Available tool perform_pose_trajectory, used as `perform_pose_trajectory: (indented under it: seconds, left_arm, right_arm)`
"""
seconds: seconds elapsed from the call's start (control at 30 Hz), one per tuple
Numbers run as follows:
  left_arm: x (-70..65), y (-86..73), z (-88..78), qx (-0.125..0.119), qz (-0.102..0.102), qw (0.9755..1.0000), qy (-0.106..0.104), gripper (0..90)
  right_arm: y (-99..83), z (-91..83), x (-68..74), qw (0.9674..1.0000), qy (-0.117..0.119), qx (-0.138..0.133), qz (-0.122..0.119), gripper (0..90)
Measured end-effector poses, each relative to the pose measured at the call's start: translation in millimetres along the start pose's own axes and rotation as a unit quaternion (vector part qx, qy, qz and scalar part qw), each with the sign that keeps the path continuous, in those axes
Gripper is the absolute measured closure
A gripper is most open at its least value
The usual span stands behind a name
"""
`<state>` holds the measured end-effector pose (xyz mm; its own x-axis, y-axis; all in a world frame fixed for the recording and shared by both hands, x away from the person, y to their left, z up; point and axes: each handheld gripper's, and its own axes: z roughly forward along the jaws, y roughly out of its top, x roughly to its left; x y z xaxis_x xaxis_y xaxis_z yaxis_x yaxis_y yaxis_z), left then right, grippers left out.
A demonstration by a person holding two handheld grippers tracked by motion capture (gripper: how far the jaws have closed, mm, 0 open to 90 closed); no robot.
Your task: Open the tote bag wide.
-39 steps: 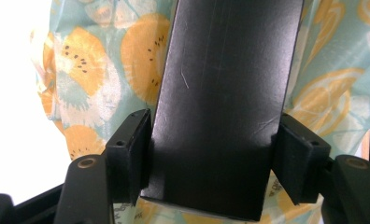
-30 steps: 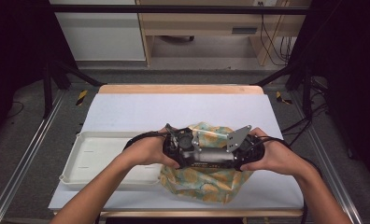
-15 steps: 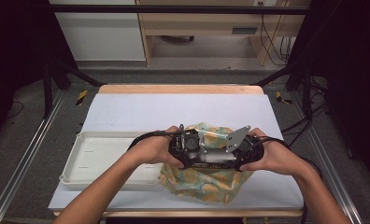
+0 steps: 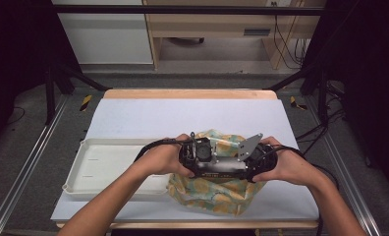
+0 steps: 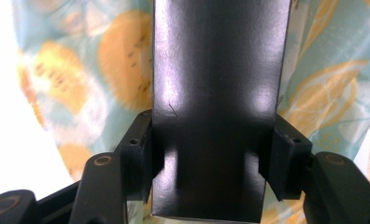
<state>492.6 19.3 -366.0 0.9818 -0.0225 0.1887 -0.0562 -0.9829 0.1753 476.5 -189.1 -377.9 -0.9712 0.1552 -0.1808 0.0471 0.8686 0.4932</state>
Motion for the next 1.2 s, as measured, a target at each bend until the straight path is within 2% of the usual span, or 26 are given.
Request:
perform_pose_trajectory:
  seconds: [0.03,0.13,0.23,0.3,0.57,0.63,0.83,1.2]
  left_arm:
    - [0.7,-0.8,-0.7,0.004,0.0,1.0,-0.002,43.6]
    - [2.7,-4.3,-3.1,-0.009,-0.004,0.9999,-0.004,43.6]
    - [4.5,-5.5,-7.4,-0.018,-0.009,0.9998,-0.005,43.6]
    - [5.7,-5.3,-10.7,-0.018,-0.006,0.9998,-0.002,43.5]
    - [10.5,-3.4,-24.2,-0.027,-0.011,0.9996,0.005,43.5]
    - [10.8,-3.5,-27.7,-0.024,-0.009,0.9996,0.009,43.6]
    - [14.3,-8.9,-42.3,-0.028,-0.015,0.9993,0.019,43.5]
    - [21.8,-30.5,-63.8,-0.032,-0.032,0.9984,0.032,43.5]
  right_arm:
    - [-1.5,0.0,0.7,0.9999,-0.01,0.0,0.003,16.2]
    - [-6.1,-3.0,1.0,0.9997,-0.022,-0.005,0.013,12.2]
    - [-12.1,-7.0,1.0,0.9992,-0.026,-0.017,0.026,11.8]
    - [-14.8,-9.1,0.9,0.9989,-0.027,-0.022,0.033,9.8]
    - [-22.4,-26.2,4.4,0.9954,-0.06,-0.052,0.055,5.4]
    - [-25.9,-30.7,5.4,0.9938,-0.075,-0.06,0.056,5.5]
    - [-40.1,-42.4,5.5,0.9874,-0.1,-0.083,0.09,6.0]
    - [-63.8,-37.6,11.5,0.9773,-0.123,-0.087,0.149,7.6]
